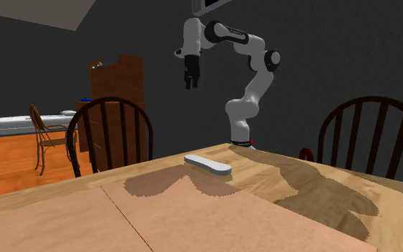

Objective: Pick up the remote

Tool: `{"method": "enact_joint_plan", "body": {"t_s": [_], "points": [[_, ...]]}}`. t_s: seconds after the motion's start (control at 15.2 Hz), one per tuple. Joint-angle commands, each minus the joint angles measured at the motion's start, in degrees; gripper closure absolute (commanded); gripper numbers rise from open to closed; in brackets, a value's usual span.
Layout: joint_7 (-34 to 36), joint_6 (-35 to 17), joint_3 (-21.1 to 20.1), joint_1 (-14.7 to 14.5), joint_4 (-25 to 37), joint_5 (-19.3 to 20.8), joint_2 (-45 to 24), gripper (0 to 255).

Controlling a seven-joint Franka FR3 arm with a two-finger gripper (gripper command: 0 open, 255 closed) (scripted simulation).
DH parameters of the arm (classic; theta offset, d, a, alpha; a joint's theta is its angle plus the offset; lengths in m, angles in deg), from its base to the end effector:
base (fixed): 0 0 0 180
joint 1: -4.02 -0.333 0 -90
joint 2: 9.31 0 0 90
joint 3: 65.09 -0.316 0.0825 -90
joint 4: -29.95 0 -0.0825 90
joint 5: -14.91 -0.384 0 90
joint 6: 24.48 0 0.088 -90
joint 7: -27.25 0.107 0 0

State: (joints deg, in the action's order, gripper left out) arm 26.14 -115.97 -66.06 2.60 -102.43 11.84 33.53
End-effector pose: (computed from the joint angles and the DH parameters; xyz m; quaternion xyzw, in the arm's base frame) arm 0.3200 0.0206 0.6025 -0.9992 -0.0281 -0.0168 0.0212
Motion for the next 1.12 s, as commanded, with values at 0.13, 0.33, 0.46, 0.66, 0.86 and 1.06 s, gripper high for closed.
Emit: {"method": "enact_joint_plan", "body": {"t_s": [0.13, 0.33, 0.46, 0.66, 0.86, 1.06], "points": [[5.7, -1.5, -2.9, 0.4, -3.1, -1.8, 1.7, 0], [14.2, -4.0, -7.5, 0.7, -7.0, -5.0, 3.4, 0], [19.9, -5.8, -10.7, 0.9, -9.0, -7.2, 3.9, 0], [28.5, -8.8, -15.8, 1.1, -11.2, -10.7, 3.6, 0], [37.1, -12.2, -21.2, 1.5, -12.4, -14.0, 1.9, 0], [45.7, -16.0, -26.9, 2.4, -12.4, -16.9, -1.0, 0]]}}
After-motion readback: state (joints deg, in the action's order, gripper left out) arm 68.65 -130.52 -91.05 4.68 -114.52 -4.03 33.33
